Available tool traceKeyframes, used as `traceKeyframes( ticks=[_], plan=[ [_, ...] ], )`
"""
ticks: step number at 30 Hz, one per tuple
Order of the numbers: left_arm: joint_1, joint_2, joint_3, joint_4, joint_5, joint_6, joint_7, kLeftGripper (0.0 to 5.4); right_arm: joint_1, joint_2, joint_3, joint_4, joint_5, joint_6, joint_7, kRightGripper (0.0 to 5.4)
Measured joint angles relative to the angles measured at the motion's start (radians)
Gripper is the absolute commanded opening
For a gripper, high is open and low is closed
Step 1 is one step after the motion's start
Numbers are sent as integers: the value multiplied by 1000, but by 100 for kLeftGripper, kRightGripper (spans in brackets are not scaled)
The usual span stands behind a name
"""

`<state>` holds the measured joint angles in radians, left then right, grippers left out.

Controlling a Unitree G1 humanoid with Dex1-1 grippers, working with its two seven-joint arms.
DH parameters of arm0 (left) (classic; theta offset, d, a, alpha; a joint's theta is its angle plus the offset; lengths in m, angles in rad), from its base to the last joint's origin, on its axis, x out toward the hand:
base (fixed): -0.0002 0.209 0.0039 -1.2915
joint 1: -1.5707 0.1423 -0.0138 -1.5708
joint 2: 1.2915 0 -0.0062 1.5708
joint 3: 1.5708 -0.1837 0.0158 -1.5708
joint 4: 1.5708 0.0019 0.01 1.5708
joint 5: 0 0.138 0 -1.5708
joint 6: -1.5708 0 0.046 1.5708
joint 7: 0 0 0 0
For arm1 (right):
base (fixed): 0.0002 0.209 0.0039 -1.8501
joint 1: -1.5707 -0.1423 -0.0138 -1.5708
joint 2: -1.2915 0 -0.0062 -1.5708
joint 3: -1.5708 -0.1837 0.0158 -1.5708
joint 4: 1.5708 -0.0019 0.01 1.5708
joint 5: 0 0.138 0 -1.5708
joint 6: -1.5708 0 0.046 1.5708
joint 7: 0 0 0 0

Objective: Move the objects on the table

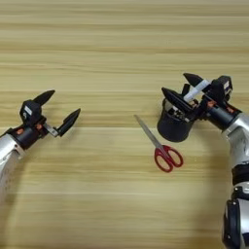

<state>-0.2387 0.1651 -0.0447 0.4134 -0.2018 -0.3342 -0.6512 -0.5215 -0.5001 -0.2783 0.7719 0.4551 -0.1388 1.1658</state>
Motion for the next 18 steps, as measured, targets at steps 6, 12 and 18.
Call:
traceKeyframes(
  ticks=[6,12,18],
  plan=[
    [0,-1,0,0,0,0,0,540,-5,0,9,15,-11,-1,-1,537],
    [0,-1,0,0,0,0,0,540,-5,0,11,23,-26,-6,-2,537],
    [0,-1,0,0,0,0,0,540,-4,0,15,47,-45,-33,-5,537]
  ],
)
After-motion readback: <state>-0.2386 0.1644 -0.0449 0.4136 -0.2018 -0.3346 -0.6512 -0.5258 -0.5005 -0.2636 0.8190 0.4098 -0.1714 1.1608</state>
